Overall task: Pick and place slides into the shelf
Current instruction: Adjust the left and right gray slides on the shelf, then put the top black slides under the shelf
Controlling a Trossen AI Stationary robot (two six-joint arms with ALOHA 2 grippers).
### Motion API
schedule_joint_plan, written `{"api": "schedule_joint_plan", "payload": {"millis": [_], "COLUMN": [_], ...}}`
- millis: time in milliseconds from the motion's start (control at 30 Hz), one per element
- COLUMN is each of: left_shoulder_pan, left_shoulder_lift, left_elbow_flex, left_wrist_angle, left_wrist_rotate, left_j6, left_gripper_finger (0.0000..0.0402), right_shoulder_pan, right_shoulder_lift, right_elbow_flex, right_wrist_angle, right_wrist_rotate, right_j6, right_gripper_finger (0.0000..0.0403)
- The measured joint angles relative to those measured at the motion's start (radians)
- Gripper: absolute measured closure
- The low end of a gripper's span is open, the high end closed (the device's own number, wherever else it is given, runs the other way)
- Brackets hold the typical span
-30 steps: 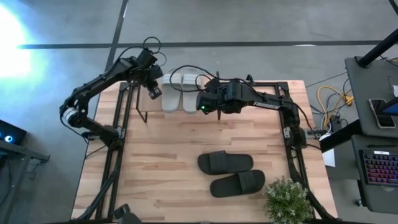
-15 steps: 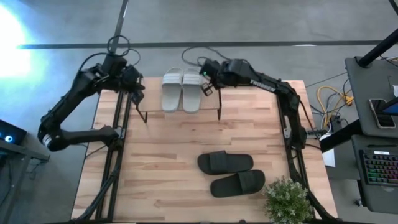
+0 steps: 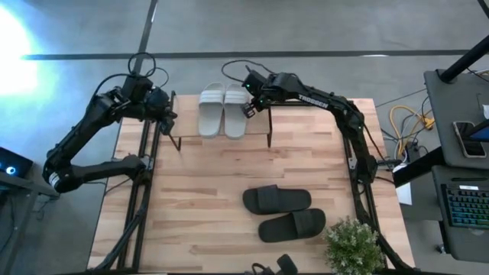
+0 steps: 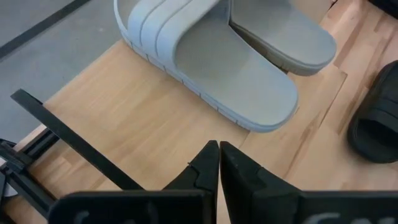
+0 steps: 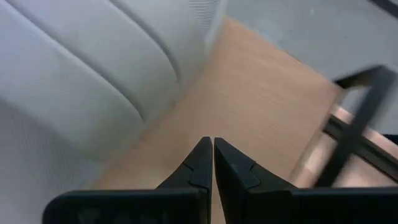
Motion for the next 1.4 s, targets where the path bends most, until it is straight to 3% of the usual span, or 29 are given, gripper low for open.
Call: {"api": "schedule_joint_plan", "payload": {"millis": [567,833,967,1067,1267,1400], "left_shoulder_pan": [0.0,-0.005,-0.04,-0.093,-0.134,-0.136], "left_shoulder_lift": [0.011,0.01,-0.007,-0.041,-0.151,-0.232], "left_elbow_flex": [-0.003,-0.014,-0.045,-0.095,-0.173,-0.204], "left_wrist_angle": [0.039,0.054,0.121,0.192,0.15,0.137], "left_wrist_rotate": [0.0,0.054,0.191,0.261,0.112,0.107], "left_j6": [-0.001,0.0,0.001,-0.022,-0.061,-0.109], "left_gripper_finger": [0.0402,0.0402,0.0402,0.0402,0.0402,0.0402], "right_shoulder_pan": [-0.001,-0.003,0.031,0.079,0.196,0.306], "right_shoulder_lift": [0.024,-0.028,-0.092,-0.169,-0.36,-0.505], "right_elbow_flex": [0.01,0.015,0.012,-0.001,-0.107,-0.209], "right_wrist_angle": [0.176,-0.12,-0.336,-0.433,-0.417,-0.419], "right_wrist_rotate": [-0.081,0.168,0.221,0.131,0.089,0.025], "right_j6": [-0.028,-0.06,-0.12,-0.116,0.071,0.287], "right_gripper_finger": [0.0394,0.0394,0.0394,0.0394,0.0394,0.0393]}}
